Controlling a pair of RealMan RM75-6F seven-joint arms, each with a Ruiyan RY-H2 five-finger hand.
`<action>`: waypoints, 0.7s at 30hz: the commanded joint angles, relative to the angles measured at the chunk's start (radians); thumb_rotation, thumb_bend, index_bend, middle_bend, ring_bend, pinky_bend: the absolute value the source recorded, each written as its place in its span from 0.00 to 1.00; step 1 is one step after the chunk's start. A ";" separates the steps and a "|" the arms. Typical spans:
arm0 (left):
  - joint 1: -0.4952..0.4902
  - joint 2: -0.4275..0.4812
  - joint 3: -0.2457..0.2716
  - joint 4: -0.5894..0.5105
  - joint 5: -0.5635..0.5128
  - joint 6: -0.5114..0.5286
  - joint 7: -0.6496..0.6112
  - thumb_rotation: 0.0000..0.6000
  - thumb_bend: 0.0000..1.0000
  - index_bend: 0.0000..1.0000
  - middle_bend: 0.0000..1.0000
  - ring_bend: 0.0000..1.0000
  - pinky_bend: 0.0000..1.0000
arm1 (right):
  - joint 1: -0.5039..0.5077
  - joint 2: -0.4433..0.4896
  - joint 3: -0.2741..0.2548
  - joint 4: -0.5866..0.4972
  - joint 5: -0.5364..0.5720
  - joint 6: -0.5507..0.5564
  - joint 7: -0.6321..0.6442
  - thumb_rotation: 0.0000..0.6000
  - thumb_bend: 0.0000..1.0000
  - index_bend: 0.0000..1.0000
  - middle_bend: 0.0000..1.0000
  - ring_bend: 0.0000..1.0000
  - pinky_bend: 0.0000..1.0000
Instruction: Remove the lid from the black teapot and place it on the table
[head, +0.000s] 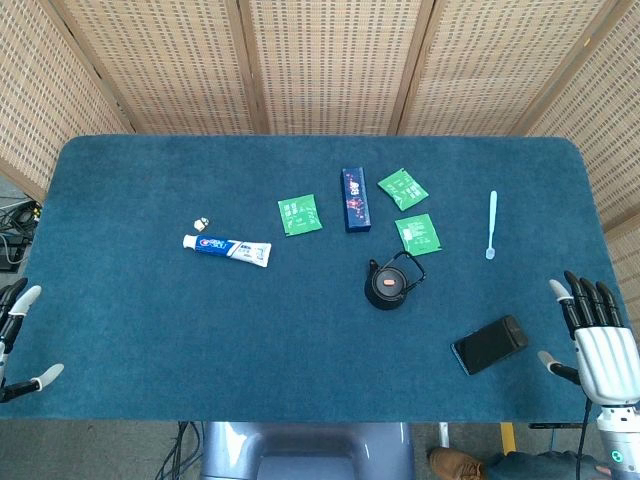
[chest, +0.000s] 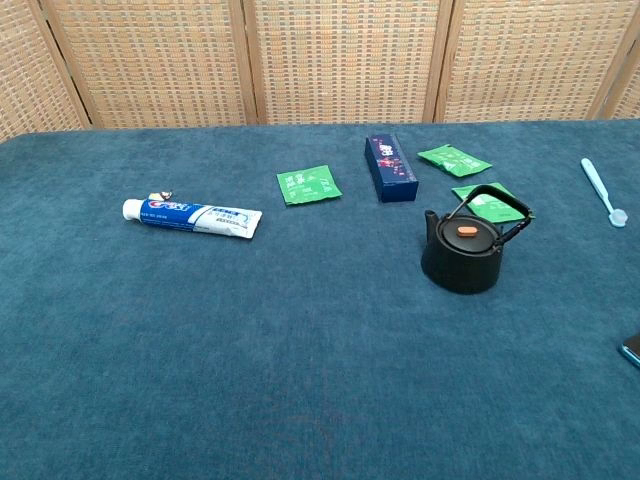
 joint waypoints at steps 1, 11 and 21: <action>0.000 0.000 0.000 0.000 0.000 0.000 0.000 1.00 0.00 0.00 0.00 0.00 0.00 | 0.000 -0.001 -0.001 0.000 0.000 -0.001 -0.001 1.00 0.00 0.07 0.00 0.00 0.00; -0.007 -0.010 -0.007 0.009 -0.006 -0.007 0.014 1.00 0.00 0.00 0.00 0.00 0.00 | 0.042 0.000 0.018 0.015 0.013 -0.059 -0.017 1.00 0.00 0.09 0.00 0.00 0.00; -0.049 -0.044 -0.047 0.002 -0.078 -0.070 0.081 1.00 0.00 0.00 0.00 0.00 0.00 | 0.323 0.065 0.138 -0.093 0.145 -0.444 -0.082 1.00 0.00 0.26 0.00 0.00 0.00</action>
